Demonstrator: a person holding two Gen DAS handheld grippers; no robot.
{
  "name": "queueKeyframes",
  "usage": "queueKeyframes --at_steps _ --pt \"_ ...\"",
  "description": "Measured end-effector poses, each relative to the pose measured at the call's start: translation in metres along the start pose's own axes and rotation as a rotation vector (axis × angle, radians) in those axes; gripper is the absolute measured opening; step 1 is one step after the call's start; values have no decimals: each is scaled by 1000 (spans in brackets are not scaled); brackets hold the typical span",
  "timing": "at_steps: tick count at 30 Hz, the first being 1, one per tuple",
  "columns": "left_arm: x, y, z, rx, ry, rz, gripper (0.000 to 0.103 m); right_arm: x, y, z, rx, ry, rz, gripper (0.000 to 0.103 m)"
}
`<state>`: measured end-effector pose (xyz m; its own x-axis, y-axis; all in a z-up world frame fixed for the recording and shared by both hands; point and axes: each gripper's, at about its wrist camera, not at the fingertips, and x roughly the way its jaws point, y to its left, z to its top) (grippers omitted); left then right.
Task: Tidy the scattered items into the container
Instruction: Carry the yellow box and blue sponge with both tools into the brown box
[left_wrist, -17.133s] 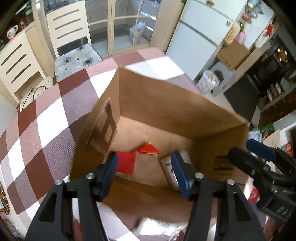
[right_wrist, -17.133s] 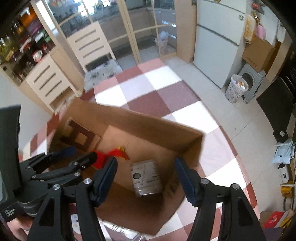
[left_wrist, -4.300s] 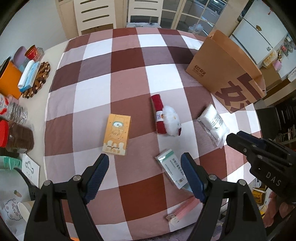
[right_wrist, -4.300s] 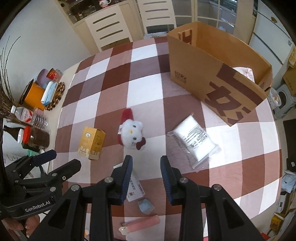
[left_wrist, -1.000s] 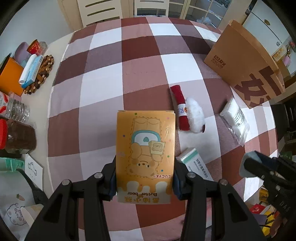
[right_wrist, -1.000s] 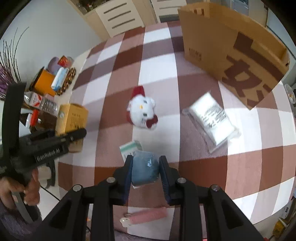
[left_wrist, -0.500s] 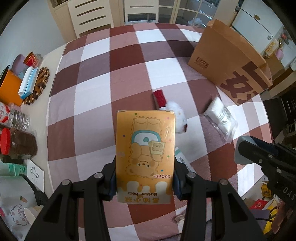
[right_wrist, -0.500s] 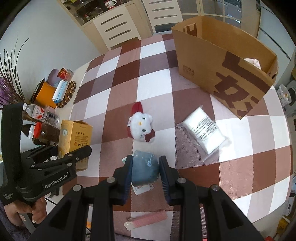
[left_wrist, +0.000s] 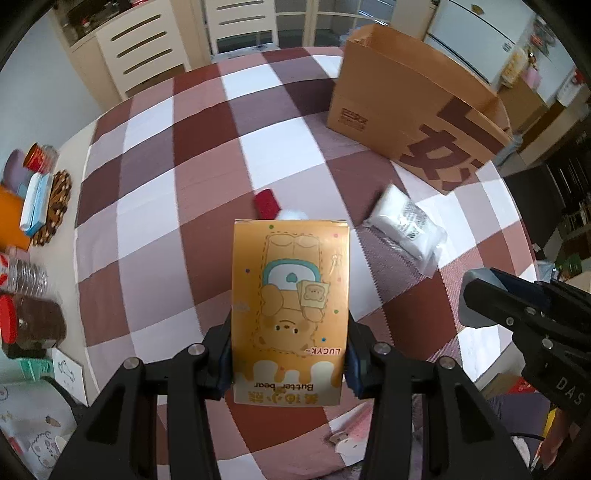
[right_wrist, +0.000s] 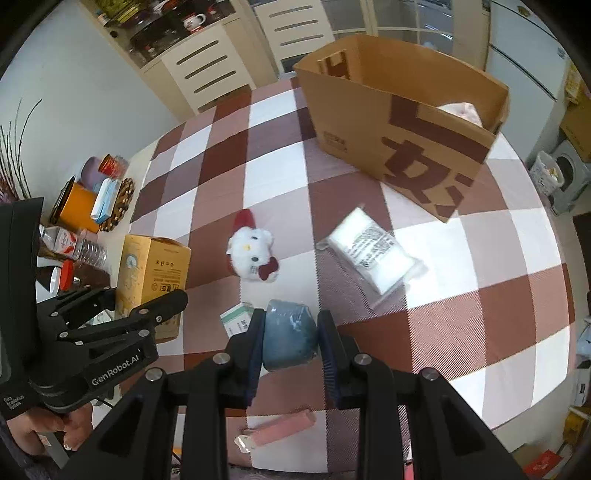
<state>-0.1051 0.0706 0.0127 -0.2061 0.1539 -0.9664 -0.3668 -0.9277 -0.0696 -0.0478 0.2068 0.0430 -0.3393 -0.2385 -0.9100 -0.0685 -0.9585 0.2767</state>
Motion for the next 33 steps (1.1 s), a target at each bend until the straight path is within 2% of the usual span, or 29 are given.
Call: queueKeyframes --at_steps 33 --pt "8 -75 24 193 4 -59 47 -23 -53 -11 148 -56 -56 29"
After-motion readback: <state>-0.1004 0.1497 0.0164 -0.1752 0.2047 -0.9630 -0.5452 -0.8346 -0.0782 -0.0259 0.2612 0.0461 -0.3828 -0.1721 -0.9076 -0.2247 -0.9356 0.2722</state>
